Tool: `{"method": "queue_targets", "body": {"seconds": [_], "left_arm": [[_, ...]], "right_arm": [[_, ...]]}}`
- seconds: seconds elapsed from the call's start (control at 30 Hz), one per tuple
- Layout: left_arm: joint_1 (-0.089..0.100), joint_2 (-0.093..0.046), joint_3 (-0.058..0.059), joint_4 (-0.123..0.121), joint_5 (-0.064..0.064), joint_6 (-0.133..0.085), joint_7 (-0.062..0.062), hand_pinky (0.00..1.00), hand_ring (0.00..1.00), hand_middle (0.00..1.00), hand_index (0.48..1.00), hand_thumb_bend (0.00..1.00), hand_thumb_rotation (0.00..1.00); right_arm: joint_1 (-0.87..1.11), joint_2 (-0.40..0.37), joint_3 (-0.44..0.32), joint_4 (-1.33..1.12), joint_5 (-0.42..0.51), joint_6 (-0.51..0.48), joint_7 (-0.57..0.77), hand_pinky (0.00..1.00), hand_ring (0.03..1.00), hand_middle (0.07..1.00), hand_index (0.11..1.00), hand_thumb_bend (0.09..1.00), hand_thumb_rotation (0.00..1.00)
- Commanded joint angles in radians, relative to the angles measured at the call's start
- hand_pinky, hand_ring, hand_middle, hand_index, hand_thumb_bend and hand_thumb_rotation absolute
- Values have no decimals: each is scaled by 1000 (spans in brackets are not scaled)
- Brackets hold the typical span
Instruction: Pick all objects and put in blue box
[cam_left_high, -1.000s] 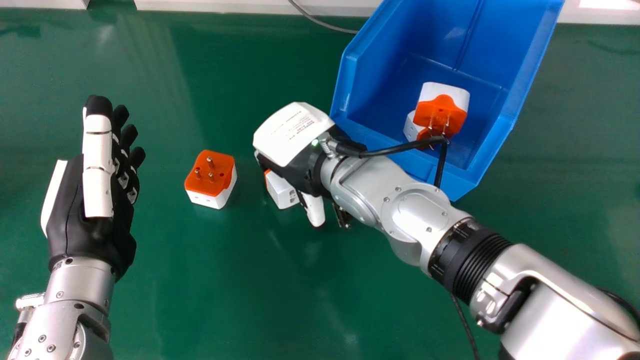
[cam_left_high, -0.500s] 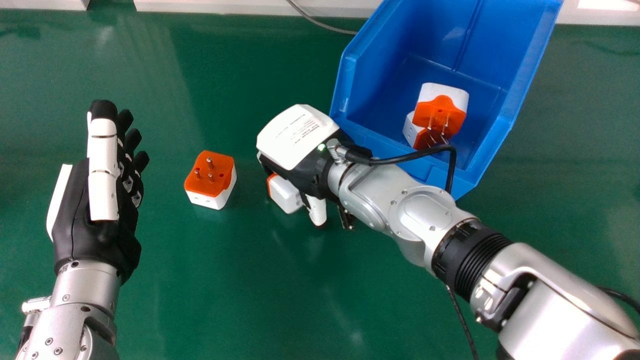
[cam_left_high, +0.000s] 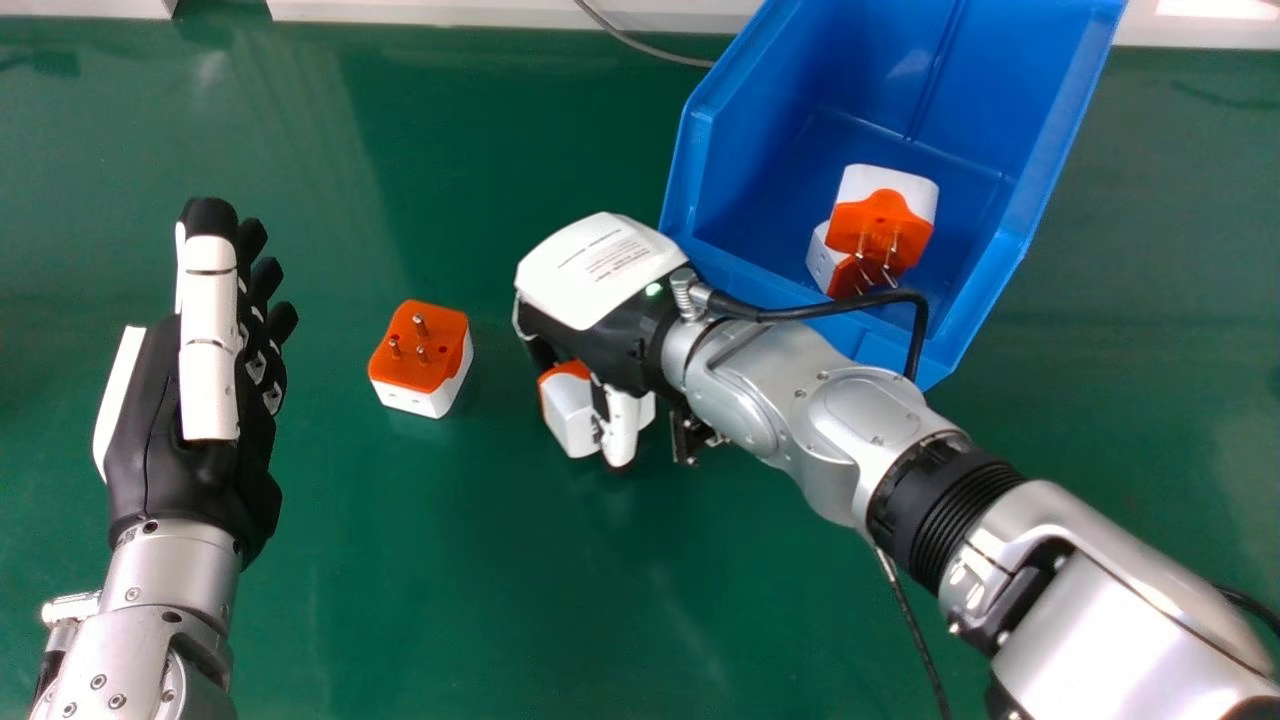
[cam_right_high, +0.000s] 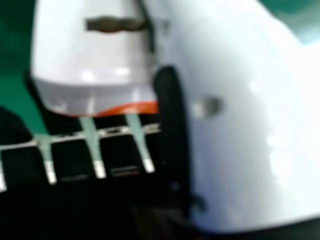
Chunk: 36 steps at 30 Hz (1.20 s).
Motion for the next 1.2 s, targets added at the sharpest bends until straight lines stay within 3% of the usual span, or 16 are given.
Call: {"method": "queue_targets", "body": {"seconds": [0.0, 0.17, 0.23, 0.3, 0.47, 0.63, 0.73, 0.93, 1.07, 1.17], "left_arm": [[-2, 5, 4, -24, -3, -4, -7, 1000, 1000, 997, 1000, 635, 988], [-1, 3, 2, -26, 2, -8, -5, 1000, 1000, 995, 1000, 626, 993], [-2, 2, 4, -20, -3, -14, -12, 1000, 1000, 997, 1000, 613, 997], [-3, 4, 8, -16, -7, -11, -15, 1000, 1000, 999, 1000, 609, 998], [-3, 4, 12, -12, -4, -9, -13, 1000, 1000, 998, 1000, 588, 1000], [-12, 15, 20, 13, -1, -9, -21, 1000, 1000, 1000, 1000, 601, 1000], [-22, 22, 28, 39, -1, -18, -32, 1000, 1000, 1000, 1000, 605, 999], [-37, 21, 36, 54, 1, -18, -23, 1000, 1000, 999, 1000, 591, 991], [-40, 31, 38, 63, 6, -24, -33, 1000, 1000, 1000, 1000, 581, 996], [-47, 34, 46, 74, -1, -22, -36, 1000, 1000, 1000, 1000, 584, 998]], "right_arm": [[-8, -5, -12, -35, 15, -16, -24, 242, 379, 481, 532, 511, 0], [15, 3, -18, -115, 15, 49, 36, 252, 383, 486, 540, 509, 0], [40, -5, -22, -197, 18, 89, 80, 253, 388, 483, 542, 510, 0], [80, -22, -30, -299, 22, 119, 110, 269, 399, 489, 532, 511, 0], [173, -85, -59, -591, 16, 197, 231, 283, 408, 497, 519, 513, 0], [264, -153, -148, -868, 74, 222, 321, 208, 355, 461, 558, 502, 0], [282, -200, -196, -985, 92, 233, 388, 240, 363, 481, 560, 502, 0], [310, -262, -279, -1149, 55, 283, 430, 216, 355, 480, 562, 500, 0], [298, -314, -340, -1231, 42, 321, 489, 199, 359, 485, 554, 499, 0], [285, -347, -384, -1269, 18, 363, 530, 192, 359, 486, 554, 498, 0]]}}
